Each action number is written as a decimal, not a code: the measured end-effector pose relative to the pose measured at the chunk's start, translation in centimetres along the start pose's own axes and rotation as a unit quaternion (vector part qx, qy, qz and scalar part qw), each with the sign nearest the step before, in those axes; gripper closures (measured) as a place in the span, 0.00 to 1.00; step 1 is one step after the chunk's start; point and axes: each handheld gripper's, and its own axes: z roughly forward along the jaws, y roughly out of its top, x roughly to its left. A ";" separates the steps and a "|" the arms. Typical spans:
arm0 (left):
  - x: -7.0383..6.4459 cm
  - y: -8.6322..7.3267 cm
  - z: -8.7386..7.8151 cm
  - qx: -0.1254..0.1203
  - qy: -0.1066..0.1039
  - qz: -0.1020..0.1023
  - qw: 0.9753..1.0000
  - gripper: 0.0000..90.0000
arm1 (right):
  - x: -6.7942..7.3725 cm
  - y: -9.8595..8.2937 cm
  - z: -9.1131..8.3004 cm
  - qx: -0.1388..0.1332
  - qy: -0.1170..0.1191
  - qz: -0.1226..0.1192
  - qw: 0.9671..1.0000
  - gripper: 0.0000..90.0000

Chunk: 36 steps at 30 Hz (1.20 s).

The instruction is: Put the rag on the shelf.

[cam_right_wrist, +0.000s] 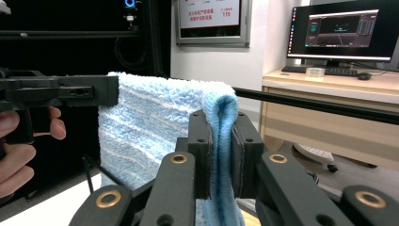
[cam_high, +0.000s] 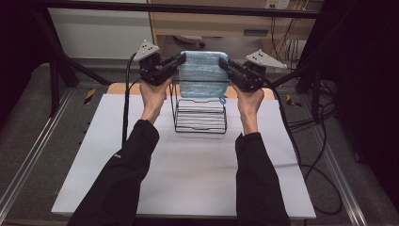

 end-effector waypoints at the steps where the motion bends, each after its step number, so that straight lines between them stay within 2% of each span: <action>1: -0.1 -0.1 -0.1 0.004 0.000 0.004 1.000 0.92 | 0.0 -0.1 -0.1 0.001 0.001 0.003 1.000 0.90; 5: -0.3 -0.6 -0.6 0.007 -0.003 0.009 1.000 0.92 | 0.3 -0.5 -0.6 0.003 0.007 0.000 1.000 0.90; 7: -0.4 -0.8 -0.8 0.000 -0.007 0.006 1.000 0.92 | 0.4 -0.6 -0.8 0.003 0.013 0.000 1.000 0.90; 15: -0.8 -0.7 -1.6 -0.002 -0.018 0.014 1.000 0.92 | 0.7 -0.7 -1.3 0.000 0.018 -0.005 1.000 0.89; 22: -0.8 -1.2 -2.0 0.017 -0.026 0.011 0.999 0.91 | 0.9 -1.1 -1.7 0.010 0.024 -0.002 1.000 0.89; 30: -0.8 -1.9 -2.5 0.029 -0.039 0.009 0.999 0.91 | 1.3 -1.4 -2.1 0.029 0.030 -0.008 0.999 0.89; 36: -0.9 -2.1 -2.8 0.044 -0.047 0.014 0.998 0.90 | 1.3 -2.0 -2.2 0.041 0.038 0.002 0.998 0.89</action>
